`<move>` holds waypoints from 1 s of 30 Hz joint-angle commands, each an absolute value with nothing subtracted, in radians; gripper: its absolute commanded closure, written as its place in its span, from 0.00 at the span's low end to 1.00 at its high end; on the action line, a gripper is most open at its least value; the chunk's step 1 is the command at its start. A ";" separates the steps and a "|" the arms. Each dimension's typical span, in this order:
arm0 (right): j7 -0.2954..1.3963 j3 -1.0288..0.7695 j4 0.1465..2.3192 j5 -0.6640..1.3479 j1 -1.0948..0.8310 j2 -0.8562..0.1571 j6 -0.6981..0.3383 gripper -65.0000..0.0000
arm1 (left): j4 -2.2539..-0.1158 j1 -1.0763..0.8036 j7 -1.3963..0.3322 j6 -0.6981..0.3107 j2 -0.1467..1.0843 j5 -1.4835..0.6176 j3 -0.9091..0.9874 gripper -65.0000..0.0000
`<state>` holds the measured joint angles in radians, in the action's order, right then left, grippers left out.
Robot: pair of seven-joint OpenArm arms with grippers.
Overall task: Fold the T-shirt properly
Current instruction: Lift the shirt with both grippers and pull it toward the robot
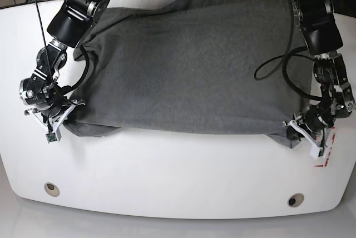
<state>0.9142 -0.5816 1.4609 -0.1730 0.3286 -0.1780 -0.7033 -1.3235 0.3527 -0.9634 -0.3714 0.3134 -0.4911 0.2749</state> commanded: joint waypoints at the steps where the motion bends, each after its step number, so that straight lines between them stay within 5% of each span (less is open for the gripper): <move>1: 0.906 -0.579 1.517 -0.171 0.360 -0.199 -0.698 1.00 | -1.409 0.372 -0.967 -0.371 0.335 -0.490 0.292 1.00; 12: 0.984 -0.467 1.627 -0.176 0.423 -0.223 -0.698 1.00 | -1.540 0.458 -1.003 -0.367 0.331 -0.490 0.297 1.00; 22: 1.046 -0.334 1.626 -0.176 0.625 -0.300 -0.698 1.00 | -1.514 0.680 -1.049 -0.352 0.303 -0.487 0.294 1.00; 30: 1.066 -0.208 1.613 -0.177 0.802 -0.361 -0.698 1.00 | -1.636 0.680 -1.079 -0.315 0.291 -0.487 0.334 1.00</move>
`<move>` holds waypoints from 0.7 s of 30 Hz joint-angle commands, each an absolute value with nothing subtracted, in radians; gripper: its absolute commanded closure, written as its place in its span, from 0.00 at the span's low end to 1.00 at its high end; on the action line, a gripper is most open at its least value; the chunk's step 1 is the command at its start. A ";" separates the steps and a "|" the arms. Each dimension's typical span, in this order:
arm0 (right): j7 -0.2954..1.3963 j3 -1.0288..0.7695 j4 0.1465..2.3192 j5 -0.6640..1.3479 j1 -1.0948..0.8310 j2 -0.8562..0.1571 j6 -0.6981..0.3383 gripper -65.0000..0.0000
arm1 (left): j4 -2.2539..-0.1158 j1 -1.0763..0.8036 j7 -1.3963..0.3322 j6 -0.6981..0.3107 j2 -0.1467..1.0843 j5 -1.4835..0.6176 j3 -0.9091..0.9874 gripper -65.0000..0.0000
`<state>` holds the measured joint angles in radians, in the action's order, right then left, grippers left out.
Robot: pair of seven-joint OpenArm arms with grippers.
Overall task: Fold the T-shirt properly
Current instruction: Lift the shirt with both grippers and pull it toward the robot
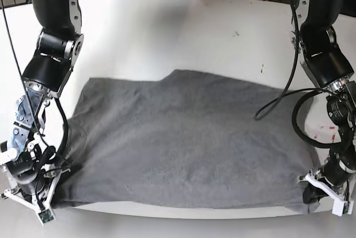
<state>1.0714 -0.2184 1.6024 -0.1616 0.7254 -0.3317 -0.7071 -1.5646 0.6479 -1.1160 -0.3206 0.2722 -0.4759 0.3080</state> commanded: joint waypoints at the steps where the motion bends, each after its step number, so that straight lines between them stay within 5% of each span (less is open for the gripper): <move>1: 1.081 -0.193 1.610 -0.177 0.826 -0.363 -0.698 1.00 | -1.670 0.679 -1.084 -0.315 0.291 -0.486 0.351 1.00; 21: 1.147 -0.004 1.575 -0.170 1.253 -0.427 -0.698 1.00 | -1.646 1.230 -1.150 -0.318 0.372 -0.414 0.360 1.00</move>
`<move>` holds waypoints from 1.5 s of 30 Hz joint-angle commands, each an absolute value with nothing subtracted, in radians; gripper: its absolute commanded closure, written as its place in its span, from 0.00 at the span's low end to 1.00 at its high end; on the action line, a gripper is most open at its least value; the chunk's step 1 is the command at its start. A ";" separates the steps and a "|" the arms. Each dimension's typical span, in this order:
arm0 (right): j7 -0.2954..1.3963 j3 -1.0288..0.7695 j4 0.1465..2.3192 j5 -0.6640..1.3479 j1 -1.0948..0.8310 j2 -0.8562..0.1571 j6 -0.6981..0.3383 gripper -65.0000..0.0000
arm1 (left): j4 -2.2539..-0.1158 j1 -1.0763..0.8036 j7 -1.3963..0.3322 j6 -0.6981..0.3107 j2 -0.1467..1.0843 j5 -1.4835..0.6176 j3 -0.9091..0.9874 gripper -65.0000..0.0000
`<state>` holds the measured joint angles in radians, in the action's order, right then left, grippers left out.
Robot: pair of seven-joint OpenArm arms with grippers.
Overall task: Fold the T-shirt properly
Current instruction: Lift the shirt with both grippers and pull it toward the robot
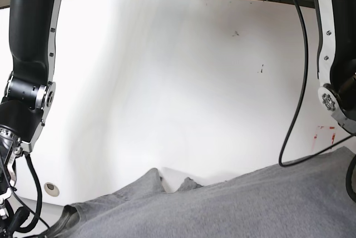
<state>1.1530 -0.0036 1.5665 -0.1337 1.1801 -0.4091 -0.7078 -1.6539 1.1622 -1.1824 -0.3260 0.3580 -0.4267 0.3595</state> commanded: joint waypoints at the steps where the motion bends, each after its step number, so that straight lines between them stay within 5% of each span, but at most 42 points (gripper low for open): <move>1: 1.147 0.001 1.575 -0.170 1.267 -0.427 -0.698 1.00 | -1.636 1.245 -1.150 -0.318 0.372 -0.414 0.357 1.00; 45: 1.102 0.045 1.529 -0.177 1.194 -0.424 -0.698 1.00 | -1.609 1.084 -1.044 -0.317 0.364 -0.421 0.326 1.00</move>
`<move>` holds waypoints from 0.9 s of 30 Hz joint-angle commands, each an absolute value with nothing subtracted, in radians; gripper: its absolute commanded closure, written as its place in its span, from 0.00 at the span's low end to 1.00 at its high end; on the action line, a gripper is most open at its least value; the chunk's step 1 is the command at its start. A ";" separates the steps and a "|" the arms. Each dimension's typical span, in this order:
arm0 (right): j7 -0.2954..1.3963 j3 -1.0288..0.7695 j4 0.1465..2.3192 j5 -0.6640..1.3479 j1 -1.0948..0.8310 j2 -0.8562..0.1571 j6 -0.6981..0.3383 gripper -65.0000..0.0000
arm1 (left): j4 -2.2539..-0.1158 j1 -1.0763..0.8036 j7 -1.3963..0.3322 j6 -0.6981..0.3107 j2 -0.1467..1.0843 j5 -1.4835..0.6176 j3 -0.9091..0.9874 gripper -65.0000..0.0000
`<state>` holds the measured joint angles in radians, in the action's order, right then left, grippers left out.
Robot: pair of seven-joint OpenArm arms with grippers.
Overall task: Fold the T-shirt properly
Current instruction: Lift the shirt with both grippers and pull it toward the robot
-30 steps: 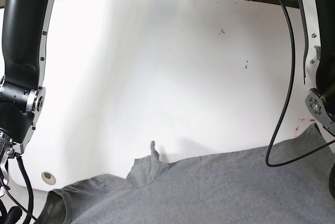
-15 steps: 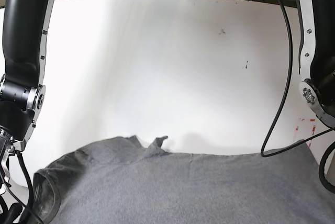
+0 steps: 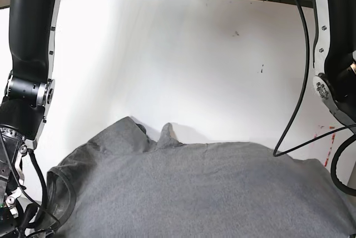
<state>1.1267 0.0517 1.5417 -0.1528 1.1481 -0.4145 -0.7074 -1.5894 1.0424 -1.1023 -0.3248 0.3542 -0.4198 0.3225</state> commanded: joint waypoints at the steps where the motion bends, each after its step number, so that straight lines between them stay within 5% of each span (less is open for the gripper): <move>1: 1.095 0.045 1.518 -0.177 1.202 -0.424 -0.698 1.00 | -1.607 1.086 -1.038 -0.317 0.364 -0.421 0.325 1.00; 15: 1.081 0.053 1.395 -0.173 1.435 -0.423 -0.698 1.00 | -1.521 1.288 -1.006 -0.320 0.366 -0.420 0.309 1.00; 27: 1.138 0.044 1.498 -0.173 1.363 -0.433 -0.698 1.00 | -1.540 1.222 -1.006 -0.320 0.366 -0.440 0.282 1.00</move>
